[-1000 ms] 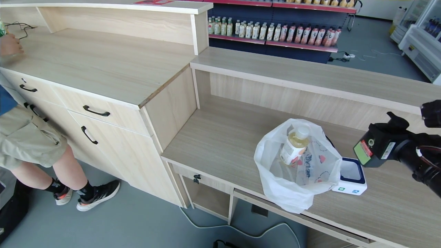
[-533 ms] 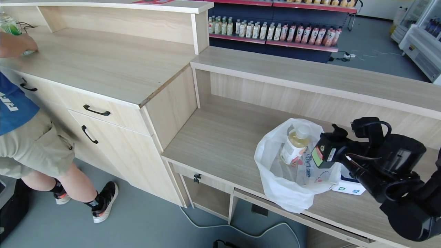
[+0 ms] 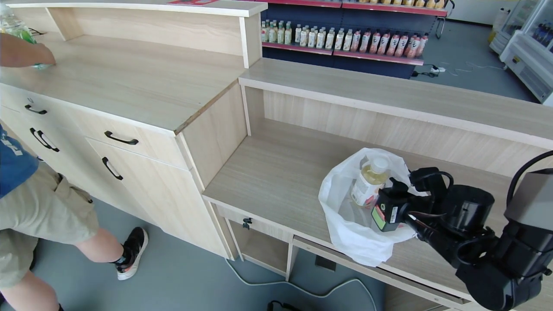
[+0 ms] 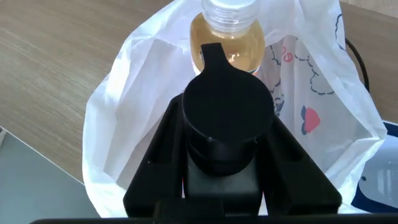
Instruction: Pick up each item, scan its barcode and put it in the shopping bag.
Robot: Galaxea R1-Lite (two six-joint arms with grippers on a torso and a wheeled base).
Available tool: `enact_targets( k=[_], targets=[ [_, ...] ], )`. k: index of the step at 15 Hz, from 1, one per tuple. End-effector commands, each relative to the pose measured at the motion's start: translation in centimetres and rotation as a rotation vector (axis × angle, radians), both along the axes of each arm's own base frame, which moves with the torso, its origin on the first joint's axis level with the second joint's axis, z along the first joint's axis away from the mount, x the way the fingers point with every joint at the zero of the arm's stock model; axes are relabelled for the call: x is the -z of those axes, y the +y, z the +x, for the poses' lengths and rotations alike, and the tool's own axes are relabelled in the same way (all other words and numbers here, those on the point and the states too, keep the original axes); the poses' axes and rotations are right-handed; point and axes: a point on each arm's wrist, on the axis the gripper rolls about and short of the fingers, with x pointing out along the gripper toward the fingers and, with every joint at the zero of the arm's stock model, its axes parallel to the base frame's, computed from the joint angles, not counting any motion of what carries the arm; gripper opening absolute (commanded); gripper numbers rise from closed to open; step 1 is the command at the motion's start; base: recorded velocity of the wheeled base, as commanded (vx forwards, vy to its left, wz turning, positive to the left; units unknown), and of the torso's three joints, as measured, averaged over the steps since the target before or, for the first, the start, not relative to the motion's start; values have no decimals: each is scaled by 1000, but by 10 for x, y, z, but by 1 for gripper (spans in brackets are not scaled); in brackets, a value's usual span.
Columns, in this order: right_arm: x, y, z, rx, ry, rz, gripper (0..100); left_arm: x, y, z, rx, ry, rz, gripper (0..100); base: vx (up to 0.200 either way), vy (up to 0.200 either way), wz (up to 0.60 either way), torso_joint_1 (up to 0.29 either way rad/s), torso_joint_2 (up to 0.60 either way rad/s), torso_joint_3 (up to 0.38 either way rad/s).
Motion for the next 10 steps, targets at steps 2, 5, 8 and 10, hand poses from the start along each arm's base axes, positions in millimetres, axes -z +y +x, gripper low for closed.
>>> enact_targets(
  k=[2, 5, 8, 10],
  targets=[
    [10, 0, 4, 4, 27, -7, 0, 0, 0, 0, 0, -2, 0, 100, 0, 0, 0, 0, 0, 0],
    [15, 1, 10, 4, 31, -12, 0, 0, 0, 0, 0, -2, 0, 100, 0, 0, 0, 0, 0, 0],
    [22, 2, 12, 3, 48, -22, 0, 0, 0, 0, 0, 0, 0, 100, 0, 0, 0, 0, 0, 0],
    [27, 1, 13, 1, 62, -47, 0, 0, 0, 0, 0, -2, 0, 100, 0, 0, 0, 0, 0, 0]
  ],
)
